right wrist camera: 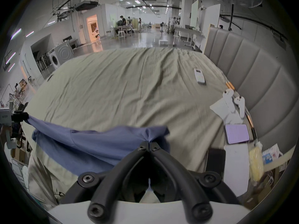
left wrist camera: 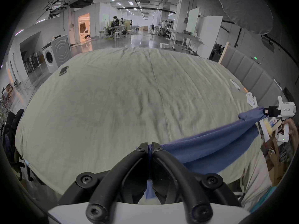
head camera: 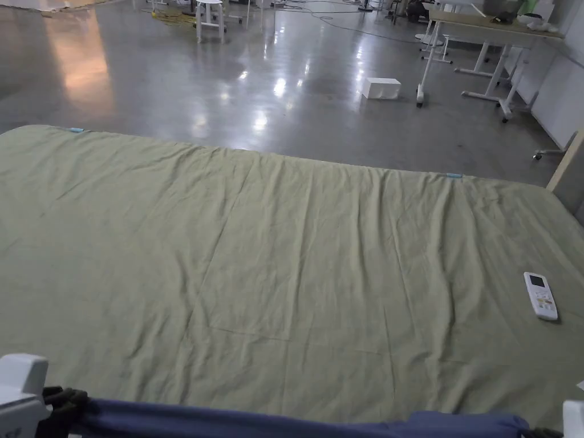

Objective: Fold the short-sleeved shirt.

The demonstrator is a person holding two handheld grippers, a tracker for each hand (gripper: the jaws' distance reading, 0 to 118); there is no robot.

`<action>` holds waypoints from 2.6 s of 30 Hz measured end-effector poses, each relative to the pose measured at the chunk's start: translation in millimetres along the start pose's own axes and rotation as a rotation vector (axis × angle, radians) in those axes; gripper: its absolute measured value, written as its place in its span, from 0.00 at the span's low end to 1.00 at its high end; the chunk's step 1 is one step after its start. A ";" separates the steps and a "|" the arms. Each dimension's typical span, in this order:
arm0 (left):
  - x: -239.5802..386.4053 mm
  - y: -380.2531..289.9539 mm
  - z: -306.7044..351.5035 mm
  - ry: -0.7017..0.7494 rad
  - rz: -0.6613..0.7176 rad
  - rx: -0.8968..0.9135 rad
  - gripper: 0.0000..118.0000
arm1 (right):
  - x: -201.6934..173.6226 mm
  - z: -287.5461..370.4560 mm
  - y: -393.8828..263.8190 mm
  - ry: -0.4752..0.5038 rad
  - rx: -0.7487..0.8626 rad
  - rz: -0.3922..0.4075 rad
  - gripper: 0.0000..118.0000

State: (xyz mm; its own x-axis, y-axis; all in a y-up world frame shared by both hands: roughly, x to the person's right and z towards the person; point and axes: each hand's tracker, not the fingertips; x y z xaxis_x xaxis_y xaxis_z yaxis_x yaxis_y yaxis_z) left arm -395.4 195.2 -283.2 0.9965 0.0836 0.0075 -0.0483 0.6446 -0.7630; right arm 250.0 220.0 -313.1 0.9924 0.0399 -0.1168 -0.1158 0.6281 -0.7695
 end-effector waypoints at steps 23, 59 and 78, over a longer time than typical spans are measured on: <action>18.5 -54.5 -30.5 0.101 -0.007 -0.143 0.49 | -32.9 -36.0 -50.7 -0.268 -0.158 0.172 0.83; 109.2 72.4 28.1 0.166 0.031 0.549 0.01 | -168.9 22.1 84.2 -0.171 0.860 0.025 0.00; -61.6 -26.6 -37.9 -0.294 0.341 -0.133 0.78 | -178.8 -13.3 75.1 -0.133 0.689 0.127 0.00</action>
State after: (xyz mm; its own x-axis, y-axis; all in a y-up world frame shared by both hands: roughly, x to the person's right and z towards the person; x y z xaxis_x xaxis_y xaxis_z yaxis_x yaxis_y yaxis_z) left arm -452.9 144.1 -287.9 0.8625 0.4980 -0.0903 -0.3418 0.4416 -0.8296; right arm 63.3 249.8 -358.3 0.9748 0.2124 -0.0682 -0.2214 0.9589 -0.1776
